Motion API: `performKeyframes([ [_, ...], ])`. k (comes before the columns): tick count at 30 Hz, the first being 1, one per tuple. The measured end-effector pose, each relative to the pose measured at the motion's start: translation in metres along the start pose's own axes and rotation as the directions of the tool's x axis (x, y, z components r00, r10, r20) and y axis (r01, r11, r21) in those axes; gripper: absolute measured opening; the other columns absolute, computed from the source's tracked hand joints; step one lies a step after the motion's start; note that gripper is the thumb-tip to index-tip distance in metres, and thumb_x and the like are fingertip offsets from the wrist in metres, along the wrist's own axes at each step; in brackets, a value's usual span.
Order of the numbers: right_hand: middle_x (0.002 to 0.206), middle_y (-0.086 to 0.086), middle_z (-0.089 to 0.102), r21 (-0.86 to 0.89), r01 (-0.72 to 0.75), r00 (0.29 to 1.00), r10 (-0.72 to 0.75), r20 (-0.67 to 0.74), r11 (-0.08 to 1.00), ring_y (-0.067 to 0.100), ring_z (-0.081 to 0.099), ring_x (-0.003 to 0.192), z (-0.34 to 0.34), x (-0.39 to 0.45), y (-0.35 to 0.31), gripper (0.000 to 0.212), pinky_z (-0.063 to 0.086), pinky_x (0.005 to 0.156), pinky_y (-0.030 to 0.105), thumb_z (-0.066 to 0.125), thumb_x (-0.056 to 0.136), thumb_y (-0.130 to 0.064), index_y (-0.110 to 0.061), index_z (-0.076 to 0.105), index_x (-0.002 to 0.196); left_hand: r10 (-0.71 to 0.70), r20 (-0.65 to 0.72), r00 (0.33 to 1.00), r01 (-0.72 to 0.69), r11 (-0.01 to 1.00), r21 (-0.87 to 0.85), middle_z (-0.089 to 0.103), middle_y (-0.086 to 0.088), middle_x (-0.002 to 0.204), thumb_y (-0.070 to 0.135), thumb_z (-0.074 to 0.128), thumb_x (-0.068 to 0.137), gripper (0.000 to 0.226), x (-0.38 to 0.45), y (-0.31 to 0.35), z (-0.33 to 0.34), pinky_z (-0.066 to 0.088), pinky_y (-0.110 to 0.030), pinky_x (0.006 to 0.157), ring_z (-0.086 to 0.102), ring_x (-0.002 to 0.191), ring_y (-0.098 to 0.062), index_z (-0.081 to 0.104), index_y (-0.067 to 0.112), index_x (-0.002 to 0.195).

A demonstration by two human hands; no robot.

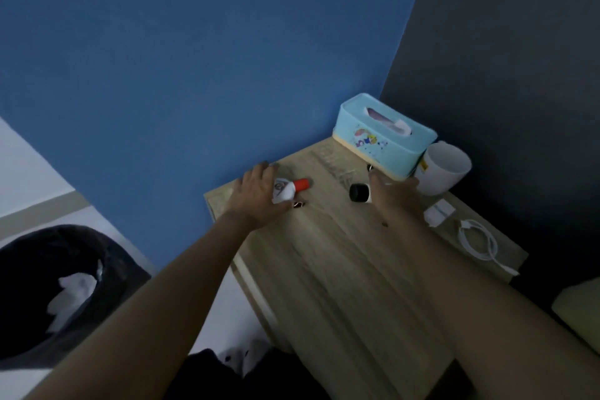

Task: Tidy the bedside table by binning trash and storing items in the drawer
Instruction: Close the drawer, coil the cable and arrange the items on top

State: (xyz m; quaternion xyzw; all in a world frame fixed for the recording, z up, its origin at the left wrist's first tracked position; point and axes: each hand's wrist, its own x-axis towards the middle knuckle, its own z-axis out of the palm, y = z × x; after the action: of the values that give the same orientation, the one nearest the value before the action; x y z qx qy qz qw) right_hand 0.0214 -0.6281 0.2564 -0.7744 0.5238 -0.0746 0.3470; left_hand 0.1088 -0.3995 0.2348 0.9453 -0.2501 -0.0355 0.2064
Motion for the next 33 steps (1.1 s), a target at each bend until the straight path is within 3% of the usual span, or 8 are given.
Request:
performKeyframes([
  [5,0.140,0.015,0.047,0.019,-0.058,0.998,0.058,0.001,0.998,0.040,0.056,0.116,0.018,0.022,0.005,0.114,0.049,0.094,0.053,0.052,0.059,-0.079,-0.018,0.013,0.147,0.054,-0.040,0.998,-0.053,0.998,0.019,0.043,-0.005,0.142,0.054,0.064,0.080,0.077,-0.002,-0.013,0.017,0.030,-0.041,0.106,0.039,0.131,-0.025,0.036,0.018,0.142],
  [8,0.117,0.014,0.062,0.003,-0.113,0.994,0.113,-0.002,0.994,0.035,0.064,0.102,0.014,0.017,0.001,0.088,0.053,0.082,0.042,0.056,0.068,-0.067,-0.009,0.036,0.131,0.092,-0.102,0.991,-0.092,0.996,0.007,0.047,-0.006,0.136,0.046,0.063,0.083,0.069,-0.003,-0.017,0.021,0.033,-0.040,0.102,0.044,0.126,-0.027,0.040,0.017,0.140],
  [10,0.099,0.007,0.063,0.073,0.105,0.989,-0.112,0.094,0.992,0.026,0.065,0.092,0.006,0.013,-0.004,0.042,0.050,0.073,0.027,0.059,0.085,-0.044,-0.007,0.050,0.104,0.110,-0.112,0.988,-0.107,0.994,0.032,0.047,-0.008,0.136,0.045,0.061,0.084,0.067,-0.001,-0.017,0.023,0.033,-0.042,0.101,0.044,0.125,-0.028,0.040,0.015,0.140],
  [12,0.125,0.011,0.058,0.385,0.195,0.884,-0.332,0.328,0.902,0.025,0.058,0.116,0.006,0.018,-0.005,0.039,0.046,0.070,0.005,0.065,0.086,-0.013,-0.010,0.049,0.121,0.103,-0.115,0.988,-0.100,0.994,0.030,0.047,-0.008,0.134,0.048,0.059,0.084,0.068,0.001,-0.017,0.023,0.033,-0.043,0.102,0.043,0.124,-0.028,0.039,0.015,0.141],
  [17,0.115,0.015,0.051,0.209,-0.202,0.912,0.106,0.396,0.957,0.035,0.060,0.103,-0.011,0.011,0.001,0.062,0.057,0.076,0.043,0.072,0.076,-0.023,-0.013,0.036,0.126,0.072,-0.211,0.975,-0.094,0.991,-0.096,0.047,-0.011,0.130,0.051,0.064,0.082,0.081,0.002,-0.005,0.020,0.041,-0.045,0.100,0.048,0.118,-0.028,0.032,0.013,0.146],
  [20,0.105,0.011,0.053,0.293,-0.115,0.946,0.015,0.323,0.949,0.029,0.061,0.090,-0.010,0.000,0.002,0.085,0.051,0.067,0.034,0.066,0.070,-0.021,-0.011,0.023,0.143,0.042,-0.280,0.959,-0.113,0.964,-0.242,0.043,-0.011,0.131,0.045,0.068,0.081,0.084,0.000,0.010,0.016,0.045,-0.034,0.097,0.048,0.116,-0.021,0.029,0.009,0.147],
  [23,0.094,0.011,0.067,0.502,-0.161,0.949,-0.007,0.316,0.850,0.029,0.069,0.079,-0.005,-0.006,0.016,0.067,0.051,0.059,0.029,0.061,0.058,-0.013,-0.002,0.053,0.123,0.005,-0.355,0.935,-0.135,0.930,-0.343,0.043,-0.011,0.123,0.036,0.073,0.079,0.074,-0.005,0.025,0.015,0.043,-0.020,0.084,0.046,0.100,-0.011,0.040,0.007,0.138],
  [33,0.107,0.002,0.068,0.649,0.030,0.920,-0.275,0.280,0.760,0.020,0.063,0.104,-0.007,-0.027,0.047,0.038,0.050,0.092,0.039,0.066,0.078,0.002,-0.016,0.064,0.112,-0.132,-0.380,0.916,-0.056,0.894,-0.444,0.044,-0.009,0.126,0.048,0.076,0.072,0.086,-0.010,0.030,0.033,0.042,-0.028,0.097,0.049,0.113,-0.020,0.037,0.010,0.138],
])
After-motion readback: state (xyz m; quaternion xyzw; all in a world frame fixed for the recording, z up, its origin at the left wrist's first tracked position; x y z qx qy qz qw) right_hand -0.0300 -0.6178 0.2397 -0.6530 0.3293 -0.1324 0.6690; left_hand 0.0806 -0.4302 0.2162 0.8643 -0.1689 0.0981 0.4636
